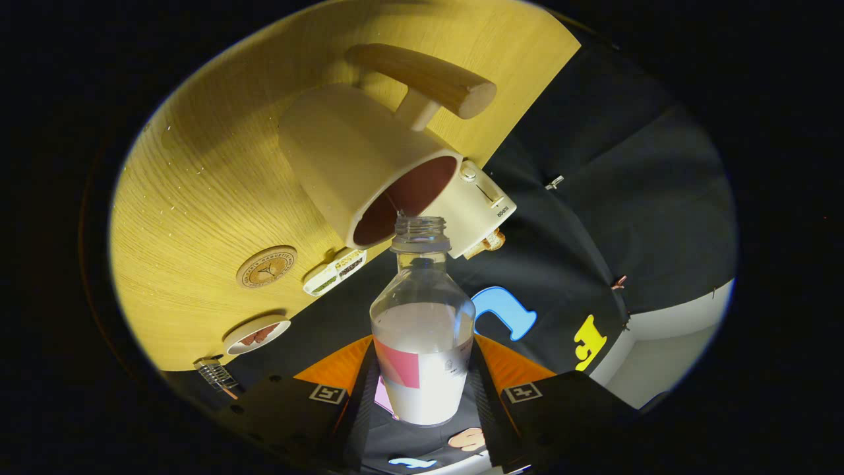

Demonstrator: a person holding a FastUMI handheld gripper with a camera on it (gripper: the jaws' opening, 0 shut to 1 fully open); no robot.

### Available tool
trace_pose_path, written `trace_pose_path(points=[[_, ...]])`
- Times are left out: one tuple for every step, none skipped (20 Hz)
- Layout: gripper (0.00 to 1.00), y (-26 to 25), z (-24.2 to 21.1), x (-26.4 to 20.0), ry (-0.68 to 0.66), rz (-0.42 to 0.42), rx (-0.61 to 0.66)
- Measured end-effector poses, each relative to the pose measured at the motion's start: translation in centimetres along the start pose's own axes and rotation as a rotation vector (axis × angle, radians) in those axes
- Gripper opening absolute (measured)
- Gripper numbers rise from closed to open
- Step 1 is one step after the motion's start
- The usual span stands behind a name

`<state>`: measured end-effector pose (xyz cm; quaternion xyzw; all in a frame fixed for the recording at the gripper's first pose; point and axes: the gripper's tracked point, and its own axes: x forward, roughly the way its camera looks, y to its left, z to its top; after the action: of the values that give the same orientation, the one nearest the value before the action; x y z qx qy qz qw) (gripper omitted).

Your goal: Take the bottle from table, then pour the juice into the cup, finally place the bottle on the coaster

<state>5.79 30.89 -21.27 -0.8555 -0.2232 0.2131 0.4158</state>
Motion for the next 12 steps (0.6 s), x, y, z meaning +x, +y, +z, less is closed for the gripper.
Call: trace_pose_path(points=[[0.71,0.0,0.1,0.1,-0.002,0.001,-0.002],[0.71,0.0,0.2,0.2,-0.004,0.0,-0.005],[0.71,-0.1,0.2,0.3,-0.005,-0.002,-0.009],[0.71,-0.2,0.2,0.3,-0.008,-0.002,-0.016],[0.71,-0.4,0.3,0.4,-0.011,-0.01,-0.022],[0.71,-0.7,0.3,0.4,-0.014,-0.015,-0.026],[0.71,-0.8,0.4,0.5,-0.016,-0.019,-0.028],[0.71,-0.9,0.3,0.5,-0.018,-0.02,-0.028],[0.71,-1.0,0.4,0.7,-0.019,-0.021,-0.027],[0.71,-1.0,0.4,0.7,-0.019,-0.022,-0.026],[0.71,-1.0,0.4,0.6,-0.019,-0.021,-0.025],[0.71,-1.1,0.5,0.6,-0.023,-0.025,-0.025]])
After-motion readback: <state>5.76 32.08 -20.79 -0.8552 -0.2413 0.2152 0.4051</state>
